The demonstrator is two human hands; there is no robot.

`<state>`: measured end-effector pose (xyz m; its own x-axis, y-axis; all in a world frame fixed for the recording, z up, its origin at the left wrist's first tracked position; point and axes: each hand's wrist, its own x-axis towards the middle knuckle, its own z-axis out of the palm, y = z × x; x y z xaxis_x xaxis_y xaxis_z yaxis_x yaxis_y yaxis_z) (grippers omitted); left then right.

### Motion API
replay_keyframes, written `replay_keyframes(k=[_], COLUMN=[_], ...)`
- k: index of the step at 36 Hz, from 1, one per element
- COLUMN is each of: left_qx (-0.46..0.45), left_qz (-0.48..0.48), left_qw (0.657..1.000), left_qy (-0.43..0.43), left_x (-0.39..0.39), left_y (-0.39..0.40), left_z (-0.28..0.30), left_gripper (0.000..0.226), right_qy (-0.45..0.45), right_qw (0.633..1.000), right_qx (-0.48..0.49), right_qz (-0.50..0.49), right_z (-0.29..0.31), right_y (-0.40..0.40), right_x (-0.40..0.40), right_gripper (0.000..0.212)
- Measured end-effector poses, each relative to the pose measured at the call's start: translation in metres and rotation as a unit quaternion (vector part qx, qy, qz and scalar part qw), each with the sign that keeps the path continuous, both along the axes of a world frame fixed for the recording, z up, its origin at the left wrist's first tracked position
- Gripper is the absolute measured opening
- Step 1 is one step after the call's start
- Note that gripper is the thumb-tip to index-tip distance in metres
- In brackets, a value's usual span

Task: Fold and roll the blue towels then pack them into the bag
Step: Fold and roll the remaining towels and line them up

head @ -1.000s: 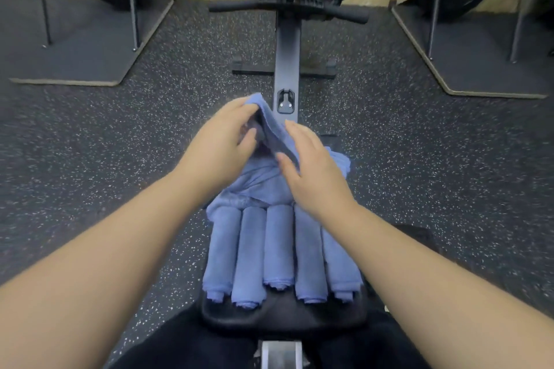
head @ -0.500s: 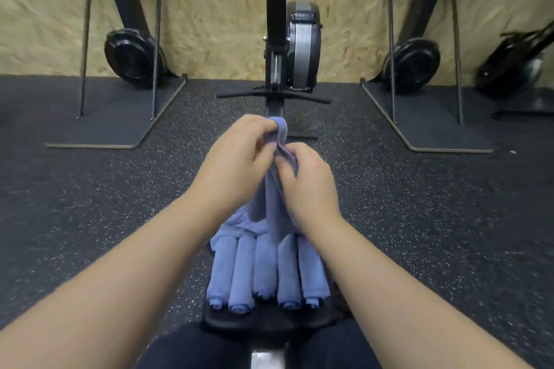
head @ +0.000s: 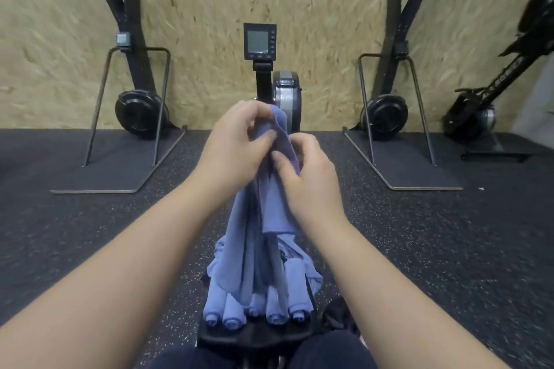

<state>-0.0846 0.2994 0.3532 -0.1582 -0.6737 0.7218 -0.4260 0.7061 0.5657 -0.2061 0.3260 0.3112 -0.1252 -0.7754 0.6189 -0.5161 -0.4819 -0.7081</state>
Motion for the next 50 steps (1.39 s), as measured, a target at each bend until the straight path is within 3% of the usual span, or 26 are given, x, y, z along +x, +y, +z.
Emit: replay_keyframes(k=[5, 8, 11, 26, 31, 36, 47, 50], left_qx=[-0.013, -0.008, 0.004, 0.102, 0.148, 0.211, 0.221, 0.24], left_qz=[-0.061, -0.079, -0.057, 0.057, 0.057, -0.027, -0.003, 0.008], left_qw=[0.998, 0.996, 0.998, 0.993, 0.987, 0.973, 0.975, 0.97], left_qy=[-0.025, -0.043, -0.019, 0.011, 0.015, 0.088, 0.004, 0.034], left_x=[0.004, 0.008, 0.012, 0.038, 0.033, 0.011, -0.001, 0.005], left_y=[0.033, 0.05, 0.063, 0.119, 0.127, 0.148, 0.149, 0.143], left_z=[0.021, 0.028, 0.026, -0.057, -0.086, -0.104, -0.128, -0.13], left_gripper=[0.036, 0.025, 0.037, 0.035, 0.023, 0.015, 0.013, 0.01], right_qy=[-0.031, -0.013, -0.002, -0.058, -0.077, -0.086, -0.081, -0.069], right_qw=[0.999, 0.999, 0.999, 0.997, 0.996, 0.995, 0.995, 0.997], right_qx=[-0.035, -0.04, -0.033, -0.046, -0.047, -0.034, -0.03, -0.026], right_qz=[-0.008, 0.0, -0.007, -0.019, -0.026, -0.035, -0.042, -0.038], right_z=[0.019, 0.03, 0.034, 0.02, 0.023, 0.016, 0.007, 0.005], right_y=[0.028, 0.046, 0.063, 0.127, 0.138, 0.139, 0.14, 0.14], right_x=[0.003, 0.001, -0.003, -0.002, -0.011, -0.014, -0.019, -0.021], right_gripper=[0.033, 0.015, 0.01, 0.014, 0.008, 0.008, 0.008, 0.008])
